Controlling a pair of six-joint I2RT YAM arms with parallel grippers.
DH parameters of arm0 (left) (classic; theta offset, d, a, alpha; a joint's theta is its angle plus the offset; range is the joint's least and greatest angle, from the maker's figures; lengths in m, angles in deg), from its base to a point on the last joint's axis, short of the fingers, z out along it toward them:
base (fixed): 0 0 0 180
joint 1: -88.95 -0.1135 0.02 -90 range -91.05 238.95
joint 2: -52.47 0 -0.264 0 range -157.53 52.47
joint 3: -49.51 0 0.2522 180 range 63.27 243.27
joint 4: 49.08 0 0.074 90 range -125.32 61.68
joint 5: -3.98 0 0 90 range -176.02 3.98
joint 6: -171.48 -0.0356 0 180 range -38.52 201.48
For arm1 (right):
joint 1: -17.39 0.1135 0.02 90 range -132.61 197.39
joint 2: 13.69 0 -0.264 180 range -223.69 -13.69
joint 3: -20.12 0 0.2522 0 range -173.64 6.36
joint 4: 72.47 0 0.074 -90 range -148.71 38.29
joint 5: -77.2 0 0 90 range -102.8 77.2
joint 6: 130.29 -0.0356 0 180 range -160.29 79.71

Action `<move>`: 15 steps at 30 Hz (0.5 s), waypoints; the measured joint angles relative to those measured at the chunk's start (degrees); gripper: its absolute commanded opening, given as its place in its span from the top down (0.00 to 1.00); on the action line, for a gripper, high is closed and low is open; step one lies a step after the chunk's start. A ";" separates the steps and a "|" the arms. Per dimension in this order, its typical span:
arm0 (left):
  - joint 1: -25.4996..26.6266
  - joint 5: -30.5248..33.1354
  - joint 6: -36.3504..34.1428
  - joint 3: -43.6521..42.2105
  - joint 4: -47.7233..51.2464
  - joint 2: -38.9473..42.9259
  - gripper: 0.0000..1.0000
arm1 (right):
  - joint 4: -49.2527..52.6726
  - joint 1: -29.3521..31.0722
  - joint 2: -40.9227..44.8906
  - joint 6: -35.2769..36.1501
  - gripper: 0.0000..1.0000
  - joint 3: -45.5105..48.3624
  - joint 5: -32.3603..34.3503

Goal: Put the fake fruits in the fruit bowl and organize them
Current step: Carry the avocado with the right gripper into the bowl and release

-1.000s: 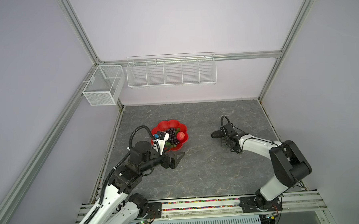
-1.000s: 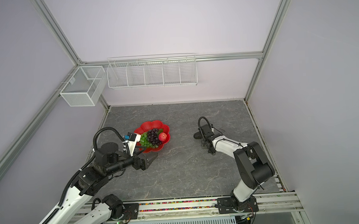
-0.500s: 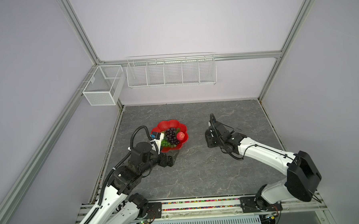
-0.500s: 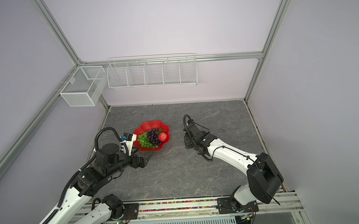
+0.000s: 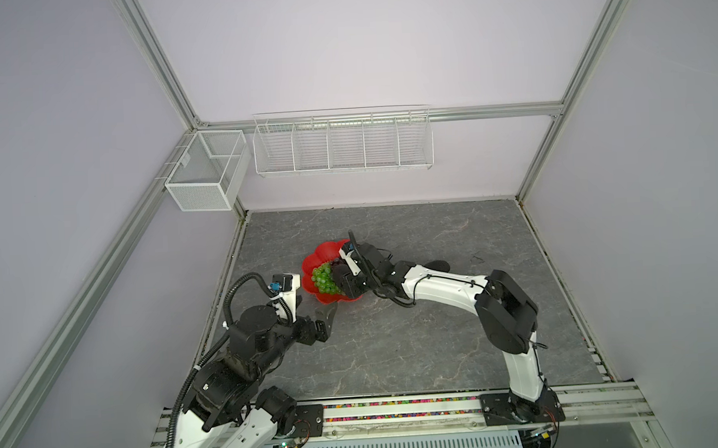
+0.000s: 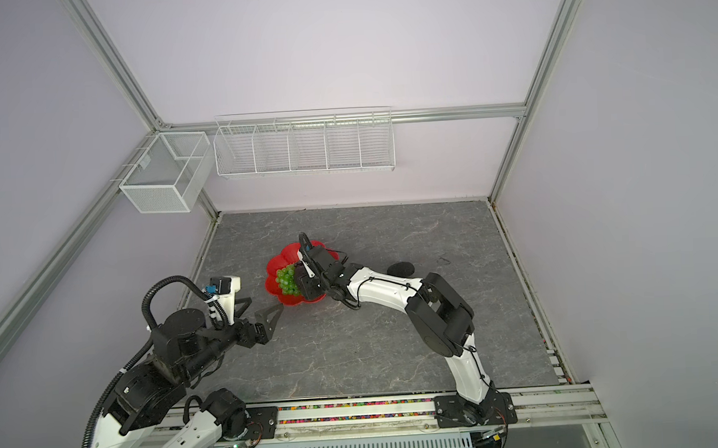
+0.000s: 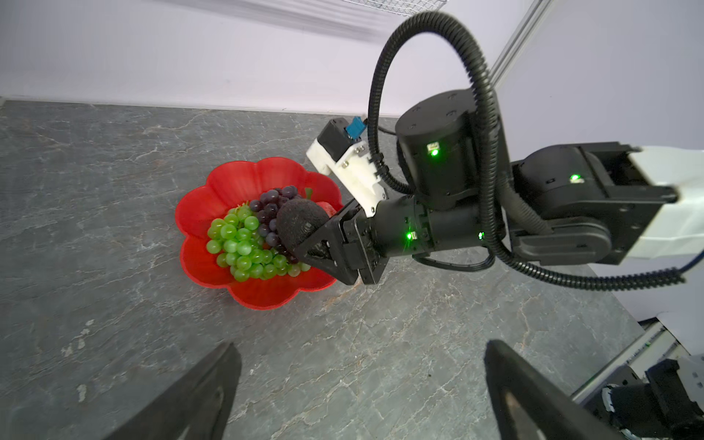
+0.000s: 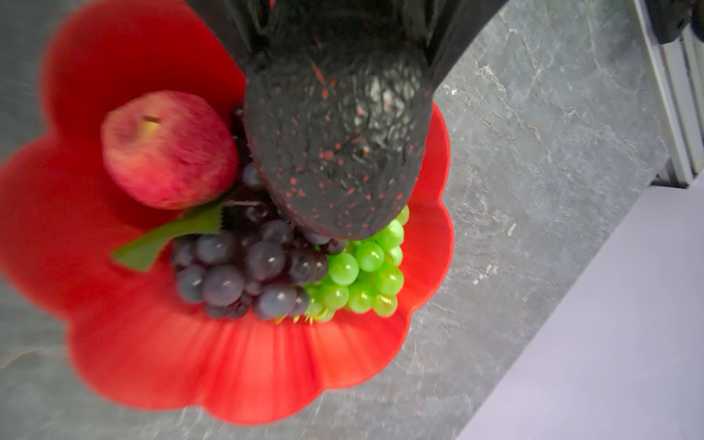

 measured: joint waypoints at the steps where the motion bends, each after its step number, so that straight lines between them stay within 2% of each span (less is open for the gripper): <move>1: -0.15 0.31 0.02 0.00 0.09 0.52 0.00 | -0.20 0.04 -0.85 0.02 0.63 -0.02 0.02; 6: -0.17 1.01 0.02 -0.02 0.09 1.42 0.00 | -1.09 0.02 -2.45 0.72 0.61 -0.09 1.14; 8: -0.17 1.01 0.02 -0.07 0.09 1.36 0.00 | -1.29 0.02 -2.45 1.18 0.51 -0.15 2.23; 10: -0.17 0.98 0.02 -0.13 0.09 1.33 0.00 | -1.05 0.02 -2.45 1.90 0.36 -0.15 3.82; 12: -0.17 0.96 0.02 -0.33 0.07 1.33 0.00 | -0.70 0.02 -2.45 2.67 0.26 -0.15 5.38; 15: -0.17 0.92 0.02 -0.57 0.09 1.31 0.00 | -0.24 0.02 -2.45 3.82 0.21 -0.15 7.28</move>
